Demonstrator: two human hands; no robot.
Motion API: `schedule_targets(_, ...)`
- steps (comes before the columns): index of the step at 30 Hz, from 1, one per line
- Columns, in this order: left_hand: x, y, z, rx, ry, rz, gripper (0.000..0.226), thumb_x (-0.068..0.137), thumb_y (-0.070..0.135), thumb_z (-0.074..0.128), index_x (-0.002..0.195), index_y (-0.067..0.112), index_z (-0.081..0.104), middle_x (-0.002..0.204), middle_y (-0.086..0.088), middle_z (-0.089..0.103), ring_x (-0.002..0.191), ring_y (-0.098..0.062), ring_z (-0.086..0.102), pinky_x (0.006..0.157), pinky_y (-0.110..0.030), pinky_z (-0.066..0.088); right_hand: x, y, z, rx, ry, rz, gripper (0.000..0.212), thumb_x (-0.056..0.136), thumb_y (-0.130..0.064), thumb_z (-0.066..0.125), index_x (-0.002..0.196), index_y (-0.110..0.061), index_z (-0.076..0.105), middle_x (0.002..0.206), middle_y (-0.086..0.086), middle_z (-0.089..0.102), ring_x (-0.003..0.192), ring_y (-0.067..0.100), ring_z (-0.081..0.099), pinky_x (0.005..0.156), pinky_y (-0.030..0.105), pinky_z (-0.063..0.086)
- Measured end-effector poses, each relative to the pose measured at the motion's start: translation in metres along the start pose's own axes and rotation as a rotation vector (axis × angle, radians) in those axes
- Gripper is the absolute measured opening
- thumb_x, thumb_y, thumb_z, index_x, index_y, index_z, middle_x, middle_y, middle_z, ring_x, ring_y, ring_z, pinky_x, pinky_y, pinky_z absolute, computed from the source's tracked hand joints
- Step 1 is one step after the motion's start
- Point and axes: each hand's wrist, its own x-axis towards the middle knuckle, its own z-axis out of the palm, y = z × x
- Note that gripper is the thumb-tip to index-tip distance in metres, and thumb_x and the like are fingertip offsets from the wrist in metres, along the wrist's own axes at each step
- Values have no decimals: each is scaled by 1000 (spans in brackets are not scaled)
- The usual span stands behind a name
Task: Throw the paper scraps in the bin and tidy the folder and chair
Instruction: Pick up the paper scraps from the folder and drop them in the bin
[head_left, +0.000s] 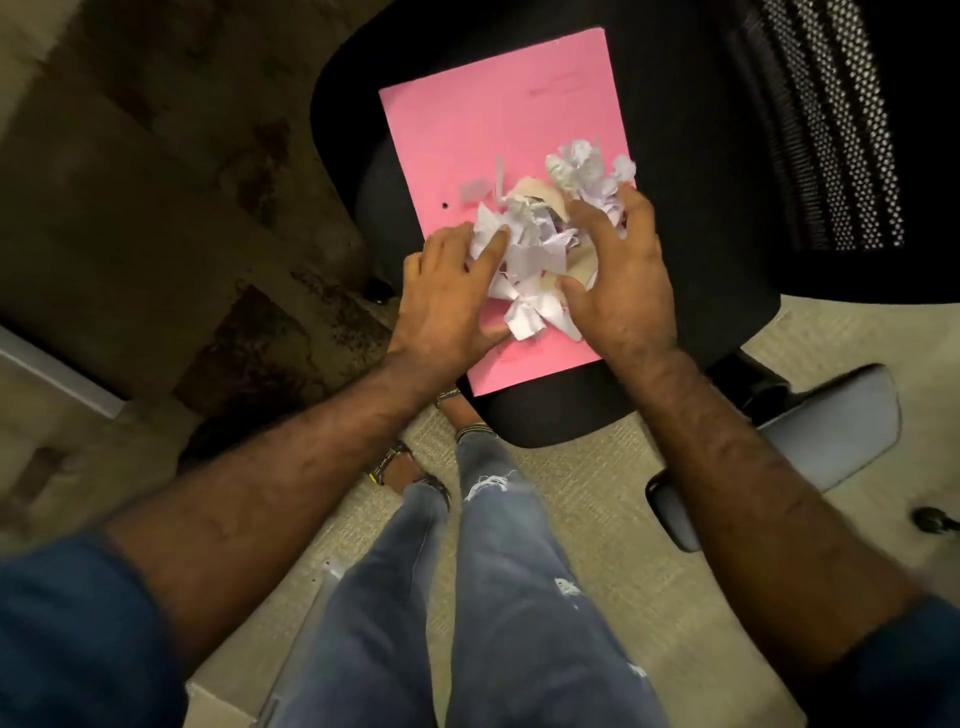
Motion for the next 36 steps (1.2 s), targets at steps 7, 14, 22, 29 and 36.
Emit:
schedule_targets(7,7,-6,6,-195,105,38,43,97,20,66,137,4,62,130,-20,62,123,-40,57,91,-50,57,6,-1,1,18,79,-4,41,89,-9,78,125,-26,71,148,4,51,132,23,61,101,33,57)
schedule_targets(14,8,0,9,-386,273,-47,21,95,8,64,112,2,75,110,-14,72,99,-31,70,84,-40,59,7,2,-11,103,196,70,26,93,-13,79,116,-25,78,129,0,63,117,5,62,91,6,50)
schedule_targets(22,-5,-5,4,-530,466,-157,10,93,6,70,98,2,76,95,-12,74,86,-23,68,78,-18,44,-7,-7,-43,133,235,25,24,94,-25,80,116,-18,80,122,3,70,109,1,60,83,0,44)
schedule_targets(29,-22,-25,12,-652,630,-238,8,93,10,71,90,4,75,88,-7,72,79,-8,59,73,-14,43,-29,-32,-55,187,324,-60,24,94,-29,78,115,-16,79,120,8,73,105,4,65,75,5,45)
schedule_targets(36,-69,-54,14,-730,748,-324,6,93,6,74,91,1,76,89,-10,73,78,-17,67,69,-23,51,-45,-80,-36,274,265,-122,25,93,-28,80,114,-15,79,117,1,73,107,10,68,77,5,44)
